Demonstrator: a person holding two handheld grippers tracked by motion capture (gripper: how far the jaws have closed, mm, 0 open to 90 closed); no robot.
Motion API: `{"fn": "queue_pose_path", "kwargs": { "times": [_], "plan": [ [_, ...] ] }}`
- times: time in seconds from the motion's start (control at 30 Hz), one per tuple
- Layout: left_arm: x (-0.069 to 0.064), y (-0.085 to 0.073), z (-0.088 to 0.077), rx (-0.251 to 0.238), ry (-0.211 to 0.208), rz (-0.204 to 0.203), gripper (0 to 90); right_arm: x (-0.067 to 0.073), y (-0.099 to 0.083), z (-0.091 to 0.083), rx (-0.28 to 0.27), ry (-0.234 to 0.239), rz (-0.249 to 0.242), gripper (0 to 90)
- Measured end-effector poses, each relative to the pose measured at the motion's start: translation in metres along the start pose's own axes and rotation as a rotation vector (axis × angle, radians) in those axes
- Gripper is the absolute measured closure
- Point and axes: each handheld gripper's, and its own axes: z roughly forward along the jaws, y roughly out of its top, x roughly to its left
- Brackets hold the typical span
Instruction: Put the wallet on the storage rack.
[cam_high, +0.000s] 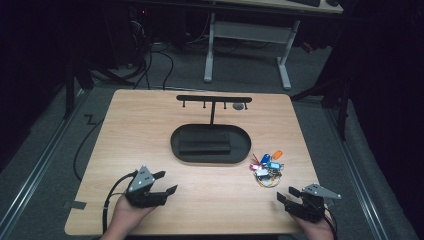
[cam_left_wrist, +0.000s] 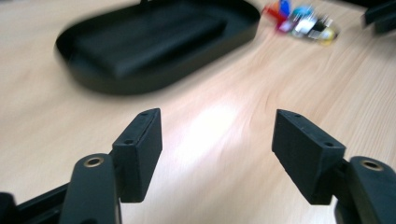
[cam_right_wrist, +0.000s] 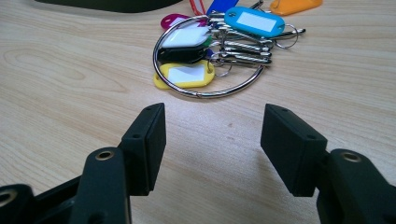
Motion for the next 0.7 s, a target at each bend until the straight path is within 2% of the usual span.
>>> {"fn": "queue_pose_path", "kwargs": {
  "times": [0.07,0.1,0.2,0.33,0.37,0.5,0.63,0.7],
  "plan": [
    [-0.001,-0.010,-0.005,0.044,0.015,-0.001,28.4,0.000,0.001,0.001,-0.001,0.004,-0.009,41.1],
    [-0.002,-0.017,-0.012,0.035,0.032,-0.029,27.6,0.001,0.002,0.002,0.001,0.005,-0.007,41.1],
    [-0.003,-0.024,-0.017,0.034,0.052,-0.039,27.0,0.002,0.002,0.004,0.003,0.007,-0.013,41.1],
    [-0.002,-0.027,-0.019,0.051,0.090,-0.002,23.6,0.003,0.003,0.007,0.006,0.013,-0.019,41.1],
    [-0.001,-0.027,-0.019,0.051,0.096,-0.004,23.2,0.003,0.004,0.007,0.005,0.014,-0.028,41.2],
    [0.004,-0.027,-0.019,0.030,0.086,-0.034,21.2,0.009,0.006,0.008,0.005,0.002,-0.038,43.5],
    [0.006,-0.026,-0.018,0.020,0.064,-0.031,22.1,0.021,0.010,0.009,0.020,-0.019,-0.079,44.5],
    [0.005,-0.025,-0.017,0.021,0.049,-0.021,22.1,0.022,0.011,0.009,0.025,-0.020,-0.089,45.6]
  ]
}}
